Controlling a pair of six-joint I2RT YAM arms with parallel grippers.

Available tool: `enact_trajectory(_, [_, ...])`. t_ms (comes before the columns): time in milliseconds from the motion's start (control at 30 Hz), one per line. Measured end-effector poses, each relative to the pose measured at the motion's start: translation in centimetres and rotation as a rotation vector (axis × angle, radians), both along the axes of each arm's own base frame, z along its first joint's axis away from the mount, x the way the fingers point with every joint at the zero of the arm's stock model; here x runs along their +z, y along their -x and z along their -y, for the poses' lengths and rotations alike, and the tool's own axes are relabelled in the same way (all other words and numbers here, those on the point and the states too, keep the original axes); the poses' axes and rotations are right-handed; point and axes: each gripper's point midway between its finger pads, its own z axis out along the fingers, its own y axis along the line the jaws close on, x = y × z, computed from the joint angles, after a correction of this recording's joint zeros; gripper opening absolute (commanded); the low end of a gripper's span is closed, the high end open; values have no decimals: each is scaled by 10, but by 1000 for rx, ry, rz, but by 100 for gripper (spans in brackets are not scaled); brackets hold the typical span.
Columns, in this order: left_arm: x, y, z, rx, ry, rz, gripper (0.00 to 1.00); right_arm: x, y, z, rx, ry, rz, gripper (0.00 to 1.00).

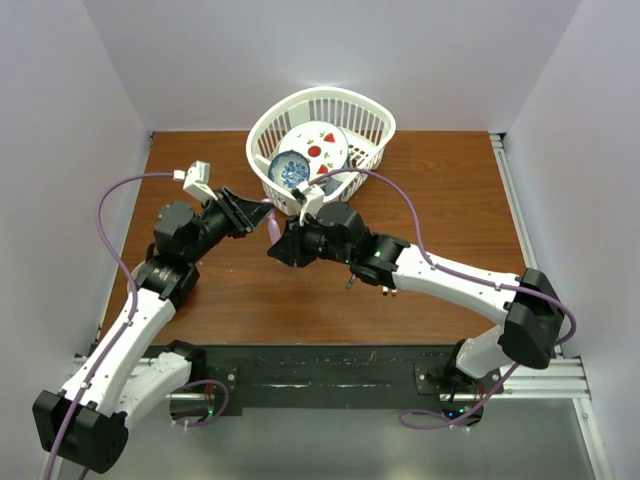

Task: Insert the pens into the pen caps

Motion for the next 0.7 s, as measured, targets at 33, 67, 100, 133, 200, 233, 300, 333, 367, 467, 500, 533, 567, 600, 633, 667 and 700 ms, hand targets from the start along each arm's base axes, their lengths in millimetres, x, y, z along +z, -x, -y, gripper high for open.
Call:
enact_trajectory(33, [-1, 0, 1, -2, 0, -1, 0, 1, -1, 0, -5, -2, 0, 0])
enact_trajectory(67, [-1, 1, 1, -3, -1, -2, 0, 2, -2, -1, -11, -2, 1, 0])
enact_trajectory(100, [-2, 2, 2, -4, -1, -3, 0, 1, -3, -1, -13, -2, 1, 0])
enact_trajectory(133, [-3, 2, 2, -4, -1, -3, 0, 0, -3, -2, -17, 1, -1, 0])
enact_trajectory(200, [-5, 4, 2, -2, -1, -3, 0, -3, -5, -4, -27, 13, -5, 0])
enact_trajectory(233, [-6, 4, 1, 2, -2, -2, 0, -4, -6, -5, -31, 20, -10, 0])
enact_trajectory(300, [-8, 4, -1, 19, -4, -3, 0, -6, -9, -8, -41, 37, -13, 0])
enact_trajectory(333, [-8, 3, -3, 28, -5, -1, 0, -5, -11, -10, -47, 40, -11, 0])
enact_trajectory(367, [-8, 3, -3, 34, -6, 0, 0, -4, -11, -10, -51, 42, -9, 0])
enact_trajectory(467, [-9, 4, -4, 38, -2, 11, 5, -3, -12, -9, -56, 55, -4, 0])
enact_trajectory(500, [-10, 6, -4, 38, -1, 12, 10, -3, -11, -9, -54, 64, -5, 0])
enact_trajectory(533, [-10, 7, -4, 38, 0, 13, 23, -4, -11, -8, -50, 71, -2, 0])
enact_trajectory(567, [-10, 8, -5, 37, 1, 16, 29, -4, -10, -8, -46, 78, 2, 0])
enact_trajectory(600, [-11, 9, -5, 37, 1, 17, 34, -5, -9, -8, -41, 82, 8, 0])
enact_trajectory(633, [-10, 10, -5, 37, 2, 20, 44, -5, -9, -9, -35, 83, 12, 0])
enact_trajectory(667, [-8, 11, -6, 38, 2, 24, 48, -4, -8, -9, -29, 83, 17, 0])
enact_trajectory(700, [-7, 13, -6, 34, 3, 28, 50, -2, -9, -10, -28, 76, 27, 0])
